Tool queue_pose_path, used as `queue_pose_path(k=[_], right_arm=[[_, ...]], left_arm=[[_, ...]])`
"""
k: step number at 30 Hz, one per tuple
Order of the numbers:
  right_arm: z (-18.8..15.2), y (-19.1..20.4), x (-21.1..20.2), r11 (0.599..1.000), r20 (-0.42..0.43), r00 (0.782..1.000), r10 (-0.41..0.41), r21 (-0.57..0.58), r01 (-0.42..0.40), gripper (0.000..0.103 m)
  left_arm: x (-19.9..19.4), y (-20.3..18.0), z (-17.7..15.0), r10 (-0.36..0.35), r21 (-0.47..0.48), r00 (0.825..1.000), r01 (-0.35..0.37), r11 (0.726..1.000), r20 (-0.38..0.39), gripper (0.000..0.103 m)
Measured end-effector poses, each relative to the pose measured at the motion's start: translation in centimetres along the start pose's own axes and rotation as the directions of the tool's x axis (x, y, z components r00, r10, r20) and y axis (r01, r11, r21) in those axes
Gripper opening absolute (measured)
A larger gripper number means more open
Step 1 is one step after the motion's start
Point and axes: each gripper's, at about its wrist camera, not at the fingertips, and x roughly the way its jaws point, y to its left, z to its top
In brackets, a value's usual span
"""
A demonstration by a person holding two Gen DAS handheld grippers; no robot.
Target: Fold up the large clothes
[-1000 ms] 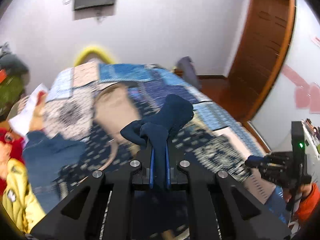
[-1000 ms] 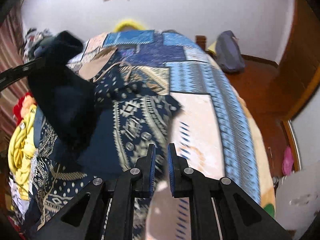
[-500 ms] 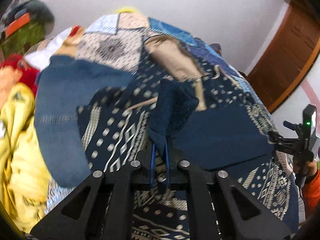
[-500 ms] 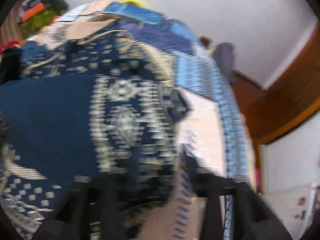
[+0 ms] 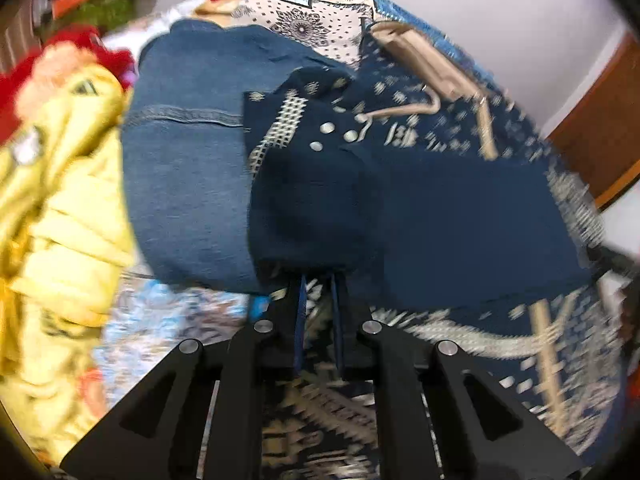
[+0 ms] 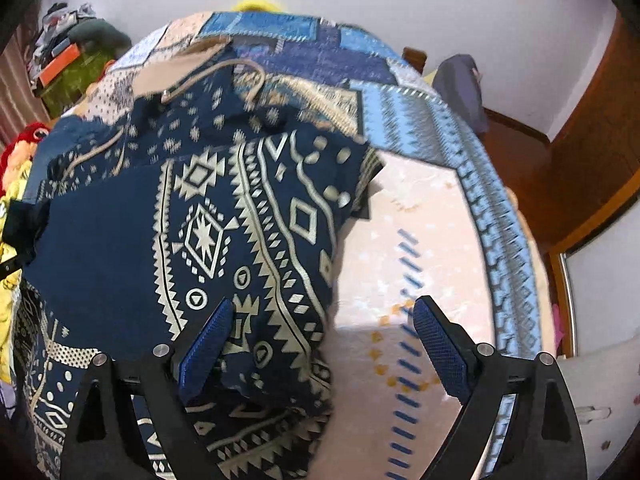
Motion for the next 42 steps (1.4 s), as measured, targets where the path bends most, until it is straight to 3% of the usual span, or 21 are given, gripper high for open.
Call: queue_pose_path(k=[4,7,9,11,19,25,31,35,39,42], right_arm=[[0.2,-0.7,0.3,0.999,-0.016,0.999,0.031,0.040,-0.031,0.090],[0.7,-1.1,-0.3,0.997,-0.026,0.998,0.052,0.057,-0.050,0.091],[1.3,-1.0,-1.1,0.997,-0.009,0.999,0.050,0.051,-0.049,0.090],[2.3,-0.7,-2.4,0.998,0.023,0.998,0.058,0.038,-0.059,0.090],[8.7,1.9,-5.9,0.994,0.144,0.984,0.108,-0.019,-0.107,0.091],[14.1,4.5,-4.6,0.989,0.158,0.976,0.149,-0.043,-0.144,0.091],[19.2,7.5,0.8,0.980,0.090,0.976,0.198,-0.049,-0.194,0.091],[21.7,8.8,6.0,0.974,0.023,0.973,0.229,0.002,-0.229,0.090],[23.2,9.5,10.5,0.962,-0.042,0.963,0.268,0.064,-0.265,0.089],[23.8,10.4,12.4,0.972,-0.035,0.973,0.229,0.058,-0.227,0.089]], left_arm=[[-0.9,-0.1,-0.6,0.064,0.082,0.998,-0.064,0.995,-0.002,0.010],[-2.3,-0.3,0.2,0.081,0.121,0.996,-0.083,0.989,0.025,0.022],[-3.6,-0.8,1.3,0.084,0.138,0.994,-0.093,0.986,0.071,0.046],[-4.9,-1.1,2.7,0.069,0.138,0.991,-0.085,0.987,0.117,0.058],[-5.8,-2.7,11.2,-0.003,0.118,0.980,-0.021,0.993,0.197,0.065],[-2.0,-3.9,16.7,-0.071,0.101,0.986,0.056,0.993,0.150,0.065],[5.2,-4.6,20.1,-0.089,0.091,0.996,0.087,0.992,0.023,0.065],[9.9,-4.5,21.4,-0.109,0.066,0.992,0.113,0.991,-0.060,0.065],[12.9,-4.6,22.2,-0.163,0.030,0.982,0.167,0.985,-0.099,0.065],[14.2,-4.8,22.5,-0.176,0.015,0.979,0.179,0.984,-0.105,0.061]])
